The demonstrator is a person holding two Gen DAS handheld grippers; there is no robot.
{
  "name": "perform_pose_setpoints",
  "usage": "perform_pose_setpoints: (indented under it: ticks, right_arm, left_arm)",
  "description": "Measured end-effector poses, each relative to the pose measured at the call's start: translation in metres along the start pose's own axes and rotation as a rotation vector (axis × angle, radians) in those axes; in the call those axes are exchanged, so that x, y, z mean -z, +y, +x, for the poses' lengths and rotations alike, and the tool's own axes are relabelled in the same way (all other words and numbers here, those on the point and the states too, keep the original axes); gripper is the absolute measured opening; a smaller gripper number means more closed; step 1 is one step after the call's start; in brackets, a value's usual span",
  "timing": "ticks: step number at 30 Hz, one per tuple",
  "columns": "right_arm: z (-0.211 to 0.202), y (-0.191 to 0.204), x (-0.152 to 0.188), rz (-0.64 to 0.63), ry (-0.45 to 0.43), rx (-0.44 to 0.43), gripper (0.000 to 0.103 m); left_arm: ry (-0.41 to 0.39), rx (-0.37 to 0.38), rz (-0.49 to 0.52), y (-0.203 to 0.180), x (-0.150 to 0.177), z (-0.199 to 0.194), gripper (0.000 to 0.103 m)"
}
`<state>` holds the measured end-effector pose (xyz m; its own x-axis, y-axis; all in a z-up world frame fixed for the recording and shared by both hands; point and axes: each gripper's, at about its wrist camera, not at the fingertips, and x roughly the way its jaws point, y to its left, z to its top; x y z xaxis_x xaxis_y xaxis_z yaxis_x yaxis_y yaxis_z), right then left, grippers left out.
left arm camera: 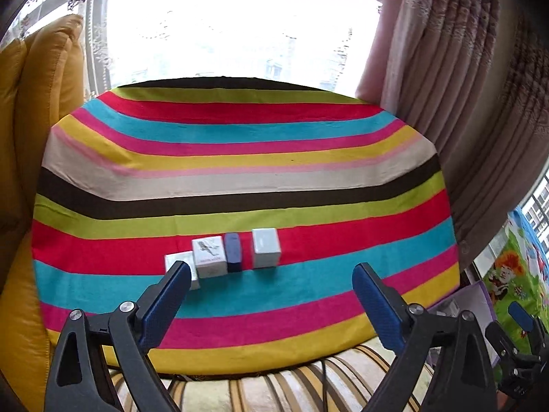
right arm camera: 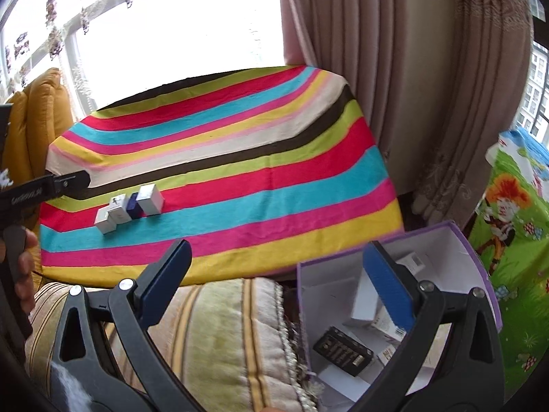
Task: Organize rigid objects
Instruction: 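Move both tools back over the white cubes on the cloth, then grasp a plain white cube with the left tool while the right tool grasps another white cube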
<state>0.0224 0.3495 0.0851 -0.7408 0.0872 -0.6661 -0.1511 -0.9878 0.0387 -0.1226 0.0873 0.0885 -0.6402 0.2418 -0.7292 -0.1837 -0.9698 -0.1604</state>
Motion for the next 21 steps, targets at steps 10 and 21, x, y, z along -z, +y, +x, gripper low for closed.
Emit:
perform_pose_setpoints:
  ticks: [10,21]
  right_arm:
    - [0.042,0.047,-0.03,-0.056,0.029,-0.063,0.101]
    - [0.103,0.112,-0.051,-0.145,0.071,-0.109,0.101]
  left_arm:
    - [0.085,-0.032,-0.192,0.082,0.001,0.059,0.067]
    - [0.204,-0.099,-0.158,0.1,0.027,0.112,0.062]
